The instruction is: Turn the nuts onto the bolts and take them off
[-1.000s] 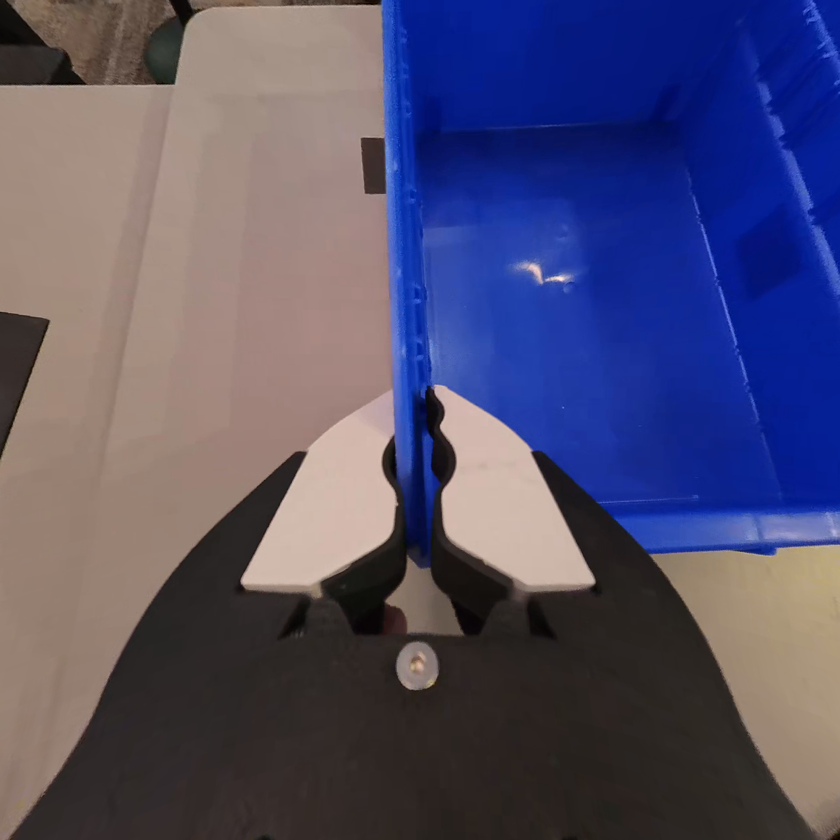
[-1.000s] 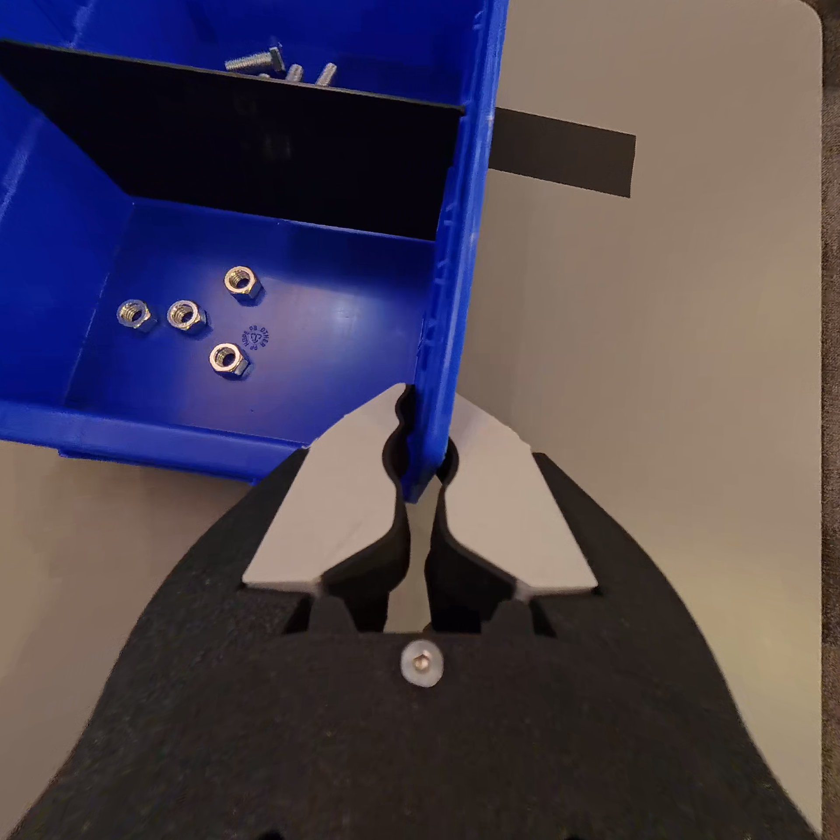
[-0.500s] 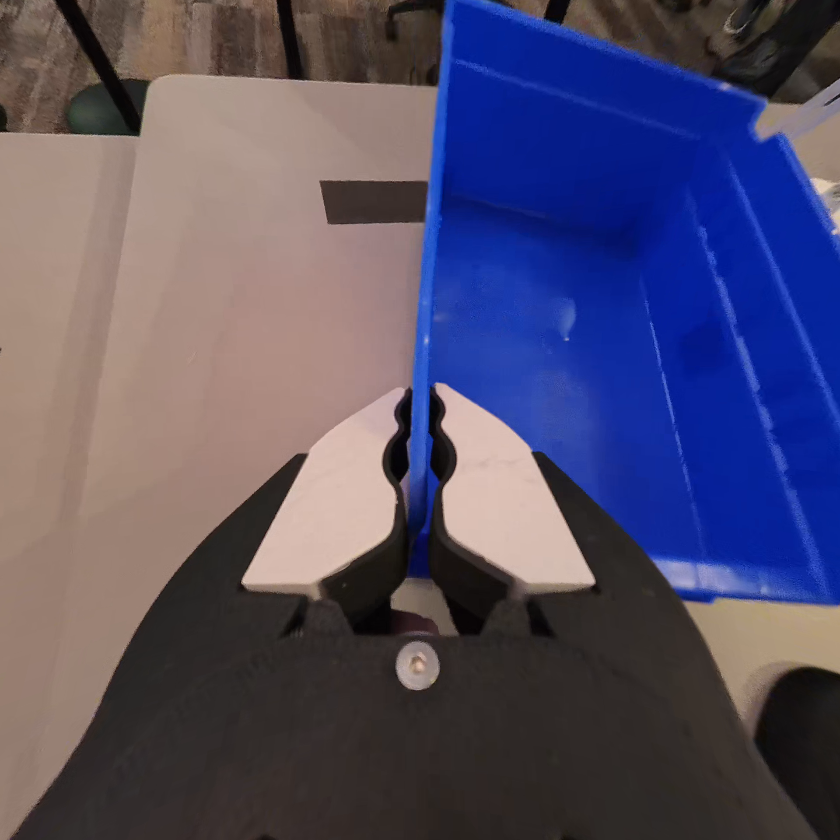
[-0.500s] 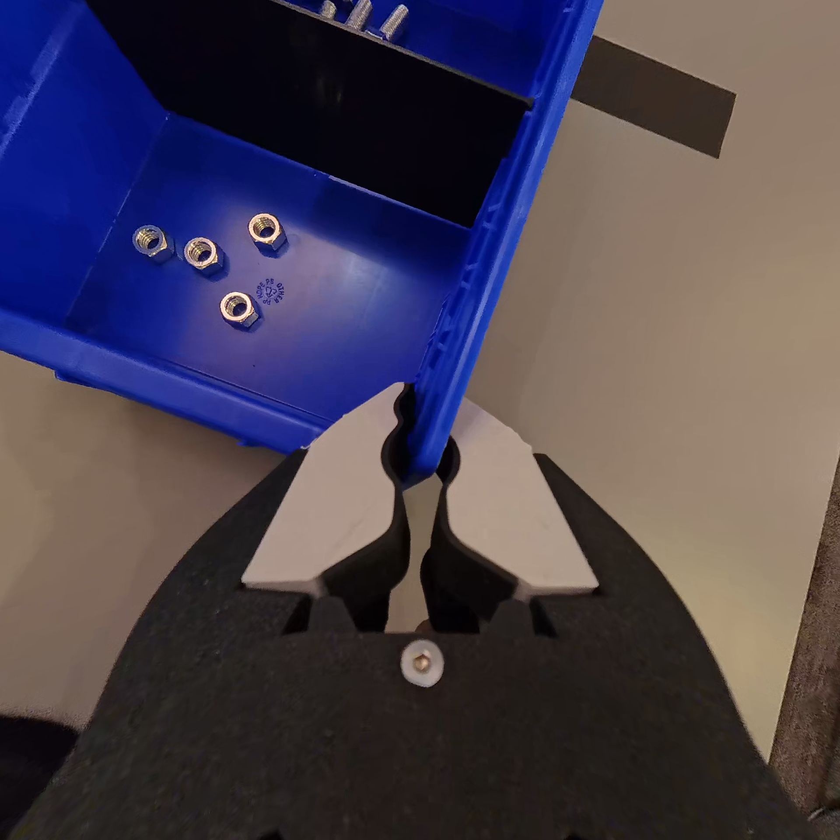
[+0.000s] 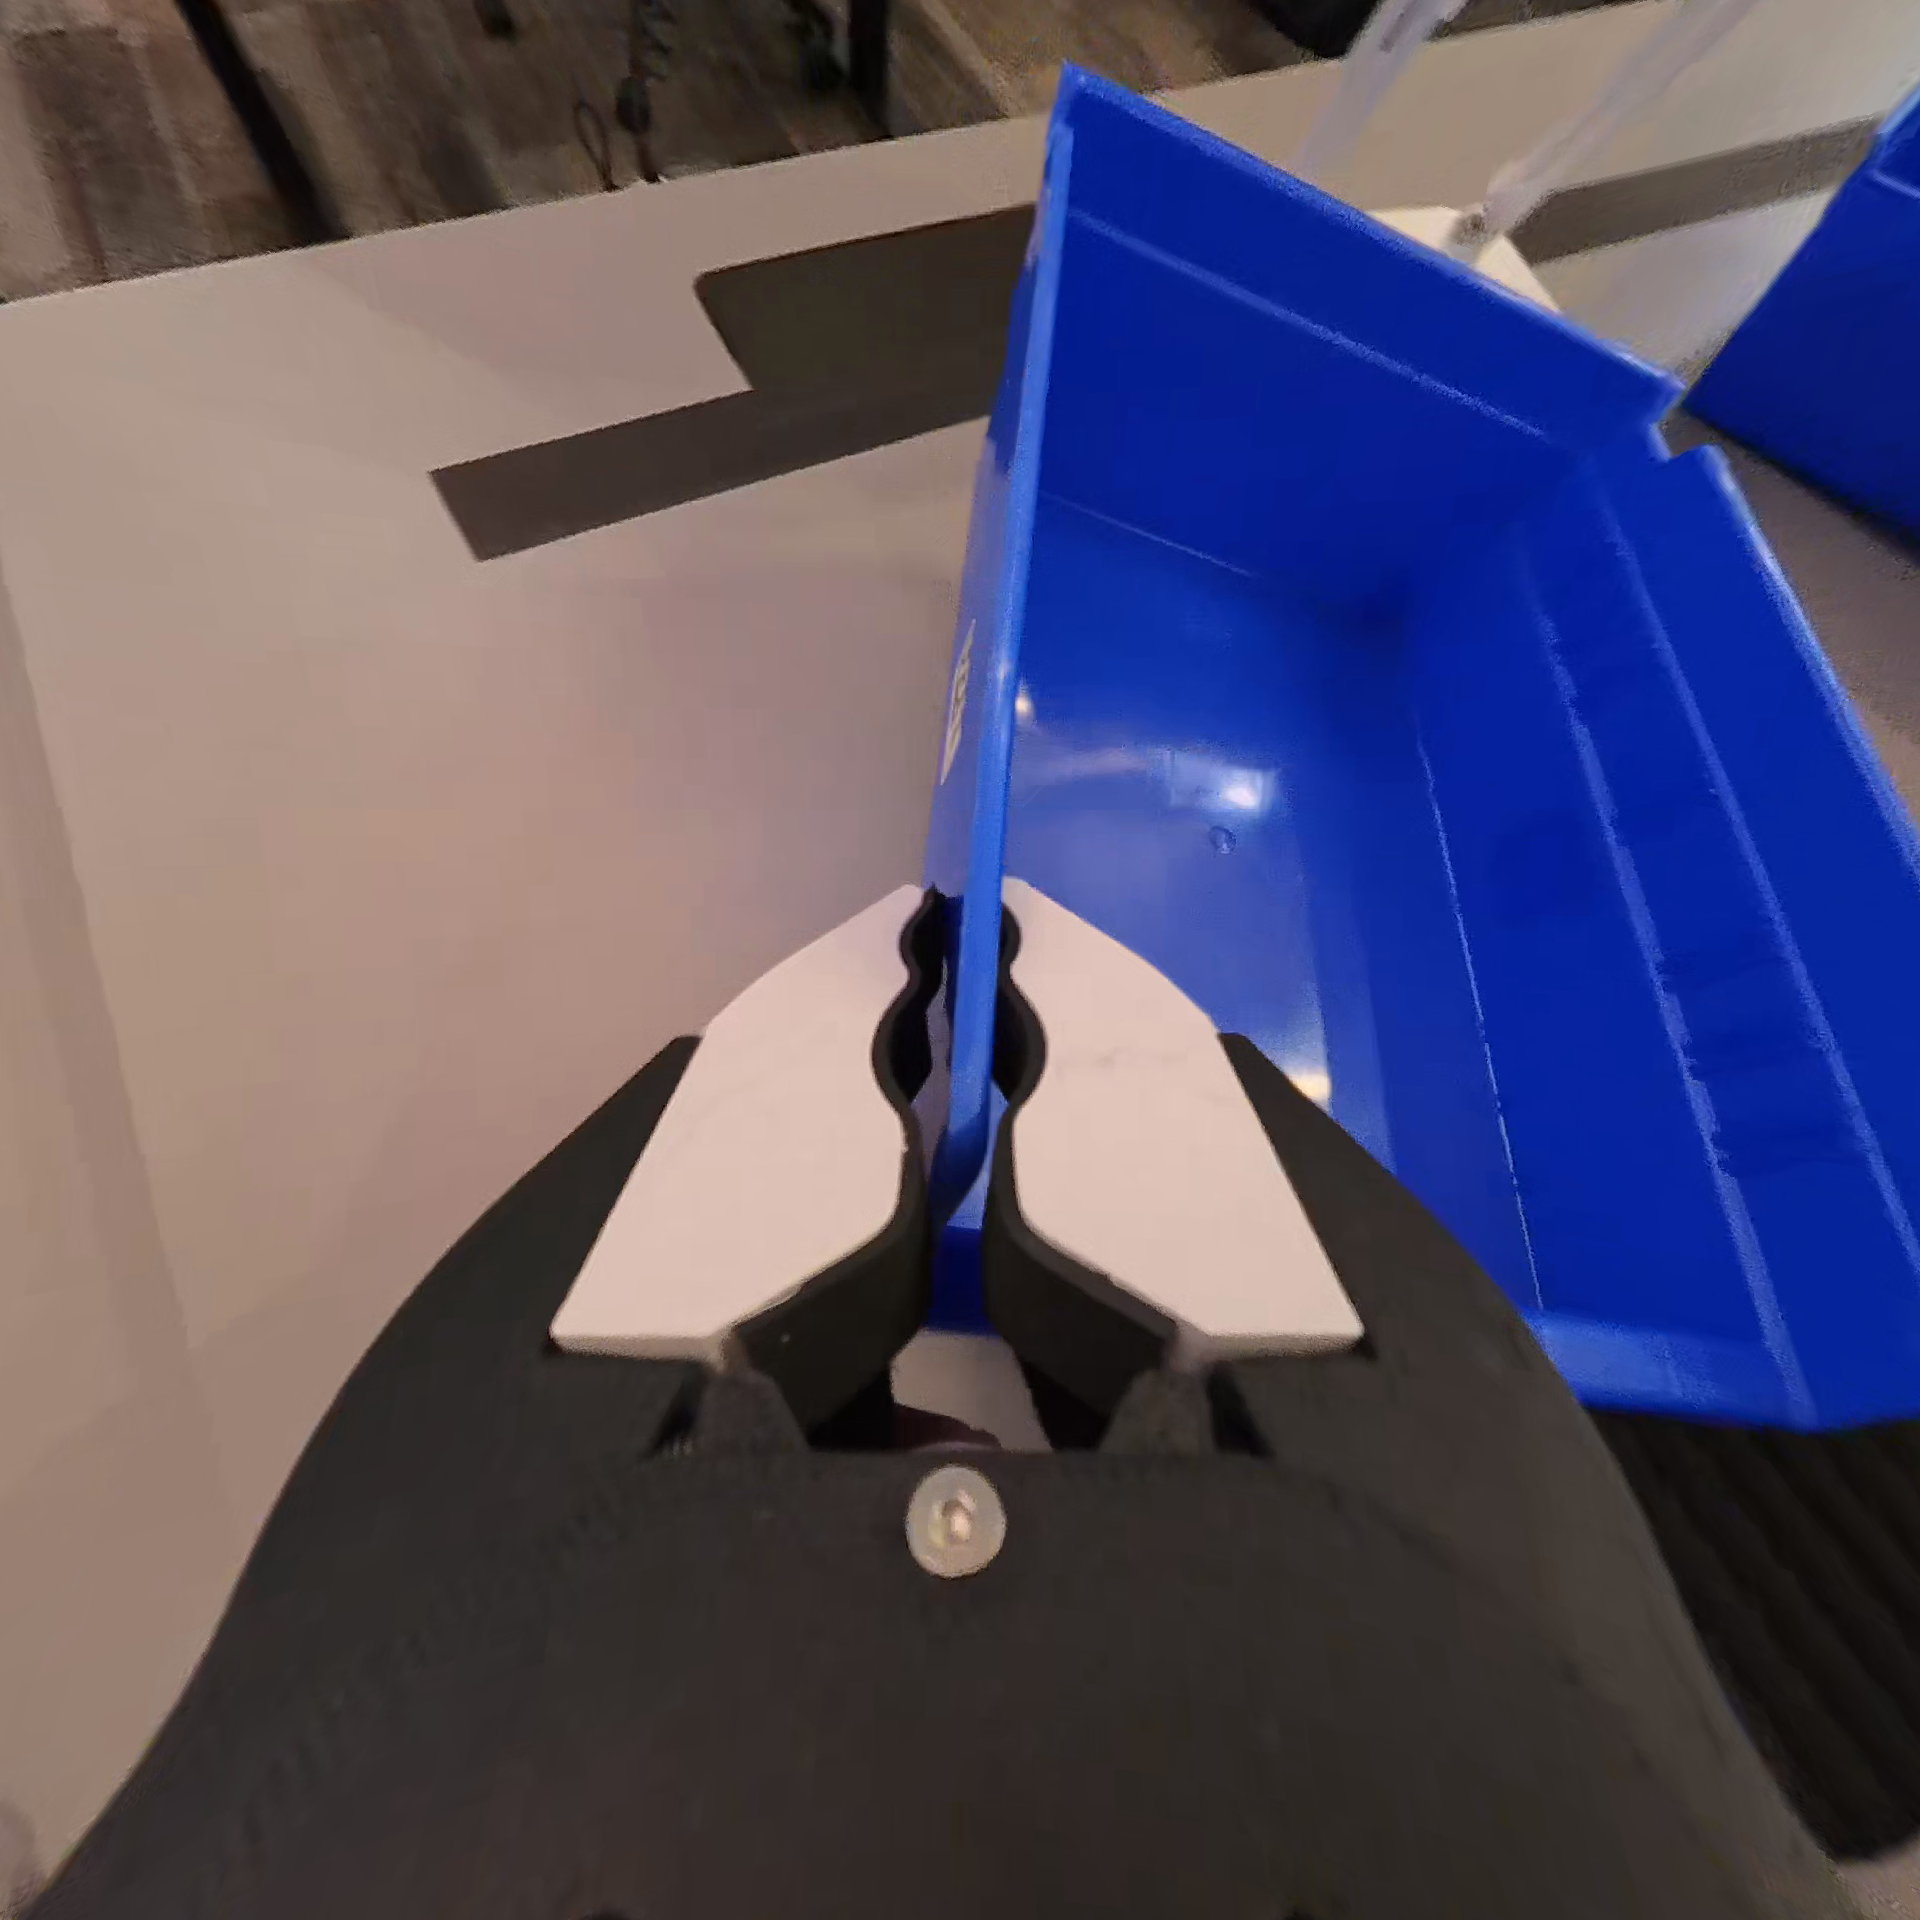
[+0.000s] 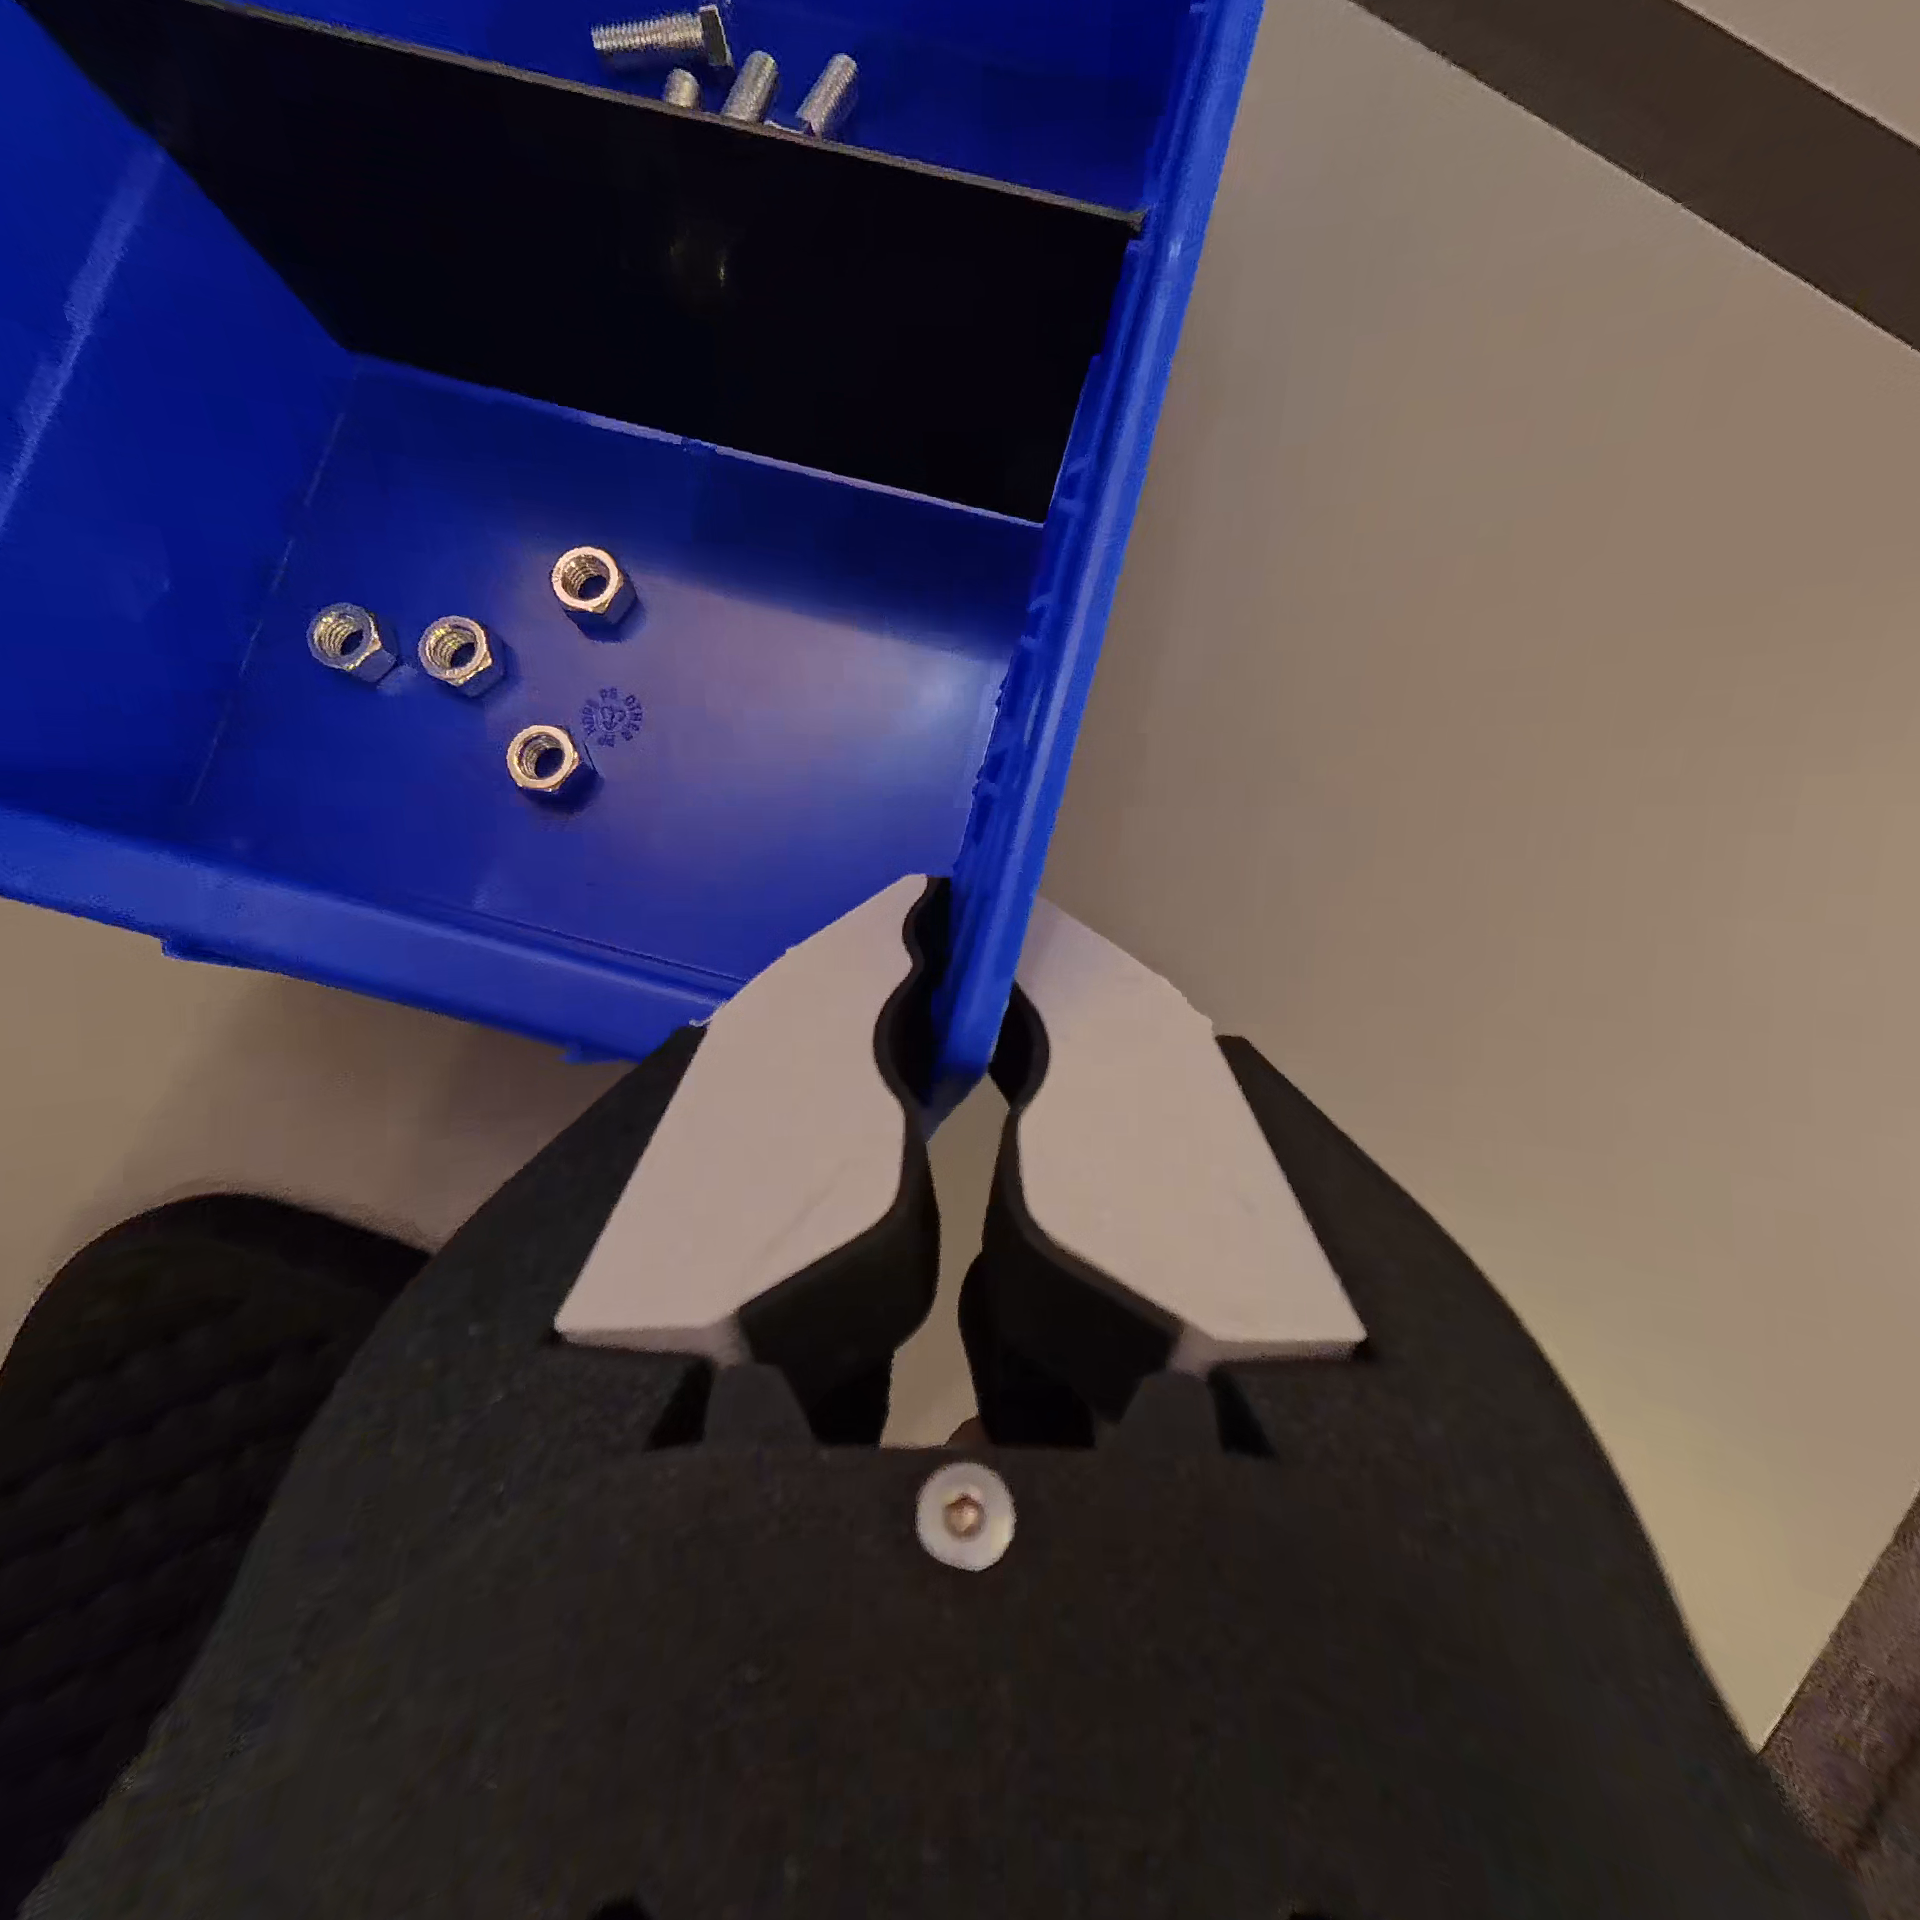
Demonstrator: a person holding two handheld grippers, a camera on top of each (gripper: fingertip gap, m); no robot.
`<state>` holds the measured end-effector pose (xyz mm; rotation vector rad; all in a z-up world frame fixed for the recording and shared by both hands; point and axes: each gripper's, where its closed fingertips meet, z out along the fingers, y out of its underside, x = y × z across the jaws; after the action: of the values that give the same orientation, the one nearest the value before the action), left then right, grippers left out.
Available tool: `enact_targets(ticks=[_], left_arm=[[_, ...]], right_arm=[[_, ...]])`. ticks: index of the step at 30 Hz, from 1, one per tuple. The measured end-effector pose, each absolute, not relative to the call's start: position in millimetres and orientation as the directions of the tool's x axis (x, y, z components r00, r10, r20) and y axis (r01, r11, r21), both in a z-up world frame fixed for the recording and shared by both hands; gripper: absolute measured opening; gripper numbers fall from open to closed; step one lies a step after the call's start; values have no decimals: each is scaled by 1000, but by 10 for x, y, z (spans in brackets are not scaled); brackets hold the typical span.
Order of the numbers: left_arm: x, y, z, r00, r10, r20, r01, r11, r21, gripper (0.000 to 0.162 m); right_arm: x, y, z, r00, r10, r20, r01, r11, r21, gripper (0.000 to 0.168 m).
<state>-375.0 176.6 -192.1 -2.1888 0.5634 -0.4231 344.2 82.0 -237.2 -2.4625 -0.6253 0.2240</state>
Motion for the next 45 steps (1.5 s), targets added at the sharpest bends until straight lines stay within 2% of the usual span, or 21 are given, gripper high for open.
enact_targets(ticks=[8,12,18,21,37,45], left_arm=[[-3271,1473,-1907,662,-740,119,-437,-509,-742,6],[-2920,1299,-1907,502,-856,121,-528,-414,-741,6],[-2382,1075,-1956,316,-935,162,-605,-331,-724,6],[-2169,949,-2056,254,-952,171,-663,-300,-686,5],[-1280,252,-2271,-26,-967,253,-699,-164,-697,6],[-1170,184,-2318,-47,-964,262,-702,-155,-695,6]], right_arm=[[3118,736,-2345,769,638,-40,507,-646,-570,5],[2996,771,-2358,707,706,-35,567,-596,-568,5],[2865,935,-2347,620,784,-13,637,-513,-575,5],[2827,1024,-2375,567,824,13,690,-466,-554,5],[2555,1248,-2442,311,949,48,800,-234,-553,5],[2381,1306,-2545,259,965,44,797,-188,-574,5]])
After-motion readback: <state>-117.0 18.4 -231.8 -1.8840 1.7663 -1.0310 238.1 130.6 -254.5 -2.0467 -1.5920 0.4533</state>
